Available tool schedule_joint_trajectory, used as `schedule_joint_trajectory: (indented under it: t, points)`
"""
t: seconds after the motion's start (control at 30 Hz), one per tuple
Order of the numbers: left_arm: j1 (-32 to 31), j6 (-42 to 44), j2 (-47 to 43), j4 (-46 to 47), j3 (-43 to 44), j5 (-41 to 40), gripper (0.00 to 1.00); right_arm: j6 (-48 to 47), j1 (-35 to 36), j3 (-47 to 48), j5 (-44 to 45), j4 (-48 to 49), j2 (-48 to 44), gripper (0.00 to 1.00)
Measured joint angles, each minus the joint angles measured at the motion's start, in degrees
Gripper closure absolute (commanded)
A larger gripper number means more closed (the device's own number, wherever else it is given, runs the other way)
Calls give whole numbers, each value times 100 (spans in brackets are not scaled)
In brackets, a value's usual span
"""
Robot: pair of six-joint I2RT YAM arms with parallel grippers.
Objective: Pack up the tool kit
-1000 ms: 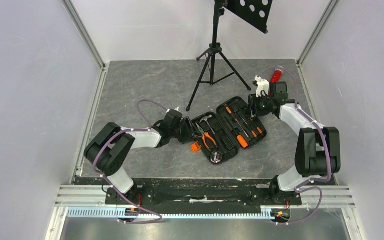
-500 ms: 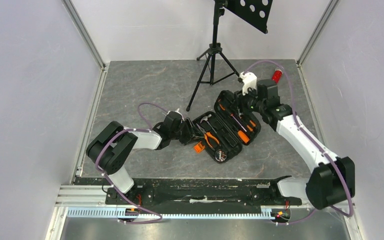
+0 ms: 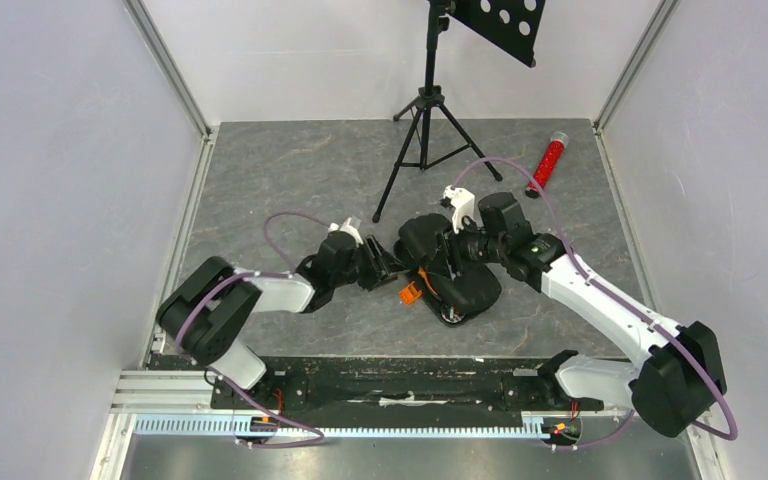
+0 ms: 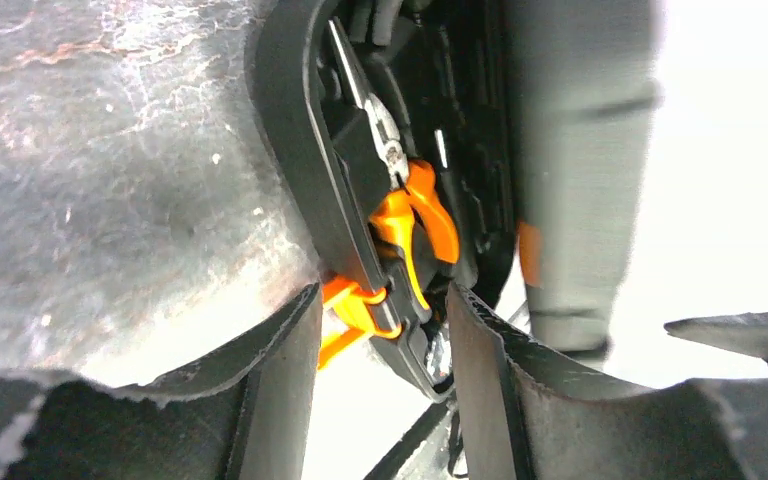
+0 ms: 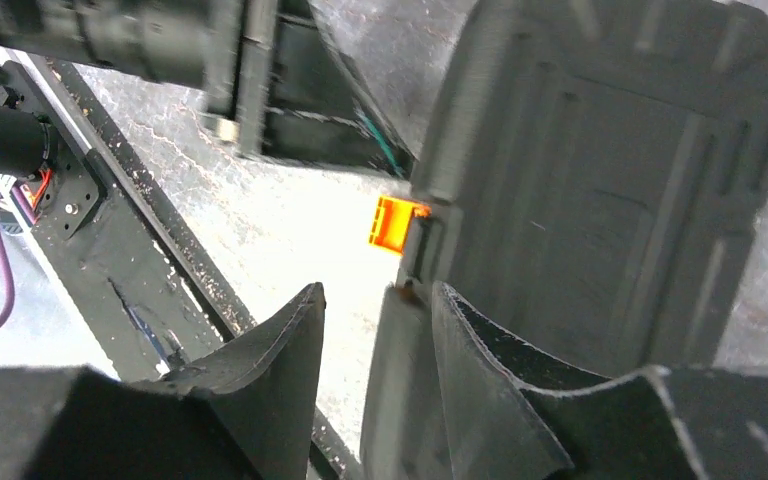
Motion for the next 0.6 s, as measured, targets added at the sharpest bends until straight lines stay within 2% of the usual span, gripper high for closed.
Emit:
schedule_joint_trajectory:
  t: [0.2,0.33,0.6]
  points:
    - [0,57,-1519,-767,-354,-756,44,76,2,90,98,-374,-92,52]
    - [2,214,-2253,-1241,-354,-1126,40,-7,35,221,415,-516,-50,52]
    - [-2,254,-2164,-1720,-354,-951,33,-334,160,411,1606,-817,702,54]
